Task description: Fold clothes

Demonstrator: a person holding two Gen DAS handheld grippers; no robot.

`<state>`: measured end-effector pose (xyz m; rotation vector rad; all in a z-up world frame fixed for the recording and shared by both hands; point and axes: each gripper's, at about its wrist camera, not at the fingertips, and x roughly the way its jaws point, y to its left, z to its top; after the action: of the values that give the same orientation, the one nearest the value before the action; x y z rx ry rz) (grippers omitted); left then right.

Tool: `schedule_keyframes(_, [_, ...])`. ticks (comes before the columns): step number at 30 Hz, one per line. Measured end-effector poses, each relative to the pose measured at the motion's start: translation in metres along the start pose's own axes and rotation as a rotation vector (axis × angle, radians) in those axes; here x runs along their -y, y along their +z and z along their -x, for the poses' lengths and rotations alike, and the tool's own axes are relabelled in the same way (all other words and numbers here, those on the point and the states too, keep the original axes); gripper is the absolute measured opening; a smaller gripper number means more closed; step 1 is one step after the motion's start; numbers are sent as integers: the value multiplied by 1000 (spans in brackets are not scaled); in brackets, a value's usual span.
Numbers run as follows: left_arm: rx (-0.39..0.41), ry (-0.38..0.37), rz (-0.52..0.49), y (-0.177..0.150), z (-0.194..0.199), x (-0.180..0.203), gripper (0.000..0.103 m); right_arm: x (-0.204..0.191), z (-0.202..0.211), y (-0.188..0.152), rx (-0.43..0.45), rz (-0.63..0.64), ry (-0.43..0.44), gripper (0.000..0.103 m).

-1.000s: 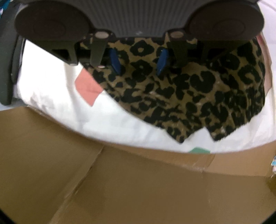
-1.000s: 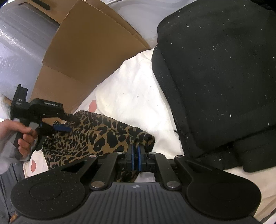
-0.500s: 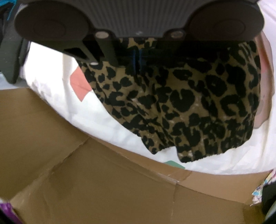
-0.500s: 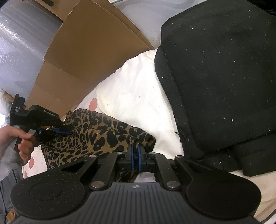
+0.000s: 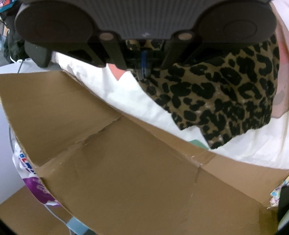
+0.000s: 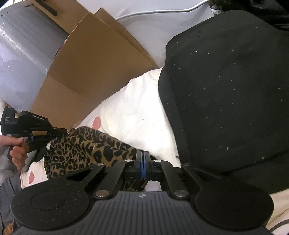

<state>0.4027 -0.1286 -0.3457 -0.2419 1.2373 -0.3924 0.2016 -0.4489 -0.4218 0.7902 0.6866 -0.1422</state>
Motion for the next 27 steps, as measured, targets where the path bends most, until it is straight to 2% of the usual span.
schedule_keyframes(4, [-2,7,-14,2,-2,3,0,1,3,2,2,-15,22,2])
schedule_keyframes(7, [-4,10,-16,3,-3,4,0,-3,2,3,4,-8,54,12])
schedule_keyframes(9, [-4,11,-19,3,-4,4,0,-7,-1,3,-4,17,48,24])
schedule_keyframes(12, [-5,15,-30,3,-3,6,0,-9,-10,4,-31,19,36,28])
schedule_keyframes(19, [-3,14,-36,4,-3,9,0,-10,-21,2,-67,45,34,28])
schedule_keyframes(20, [-2,13,-35,4,-2,9,0,-11,-22,2,-72,53,34,24])
schedule_keyframes(22, [-1,8,-34,5,-1,10,0,-13,-24,2,-79,66,32,5])
schedule_keyframes(23, [0,5,-34,6,-1,10,0,-13,-22,3,-79,68,32,1])
schedule_keyframes(27, [10,-13,-45,10,1,18,0,-16,-12,3,-54,79,37,0])
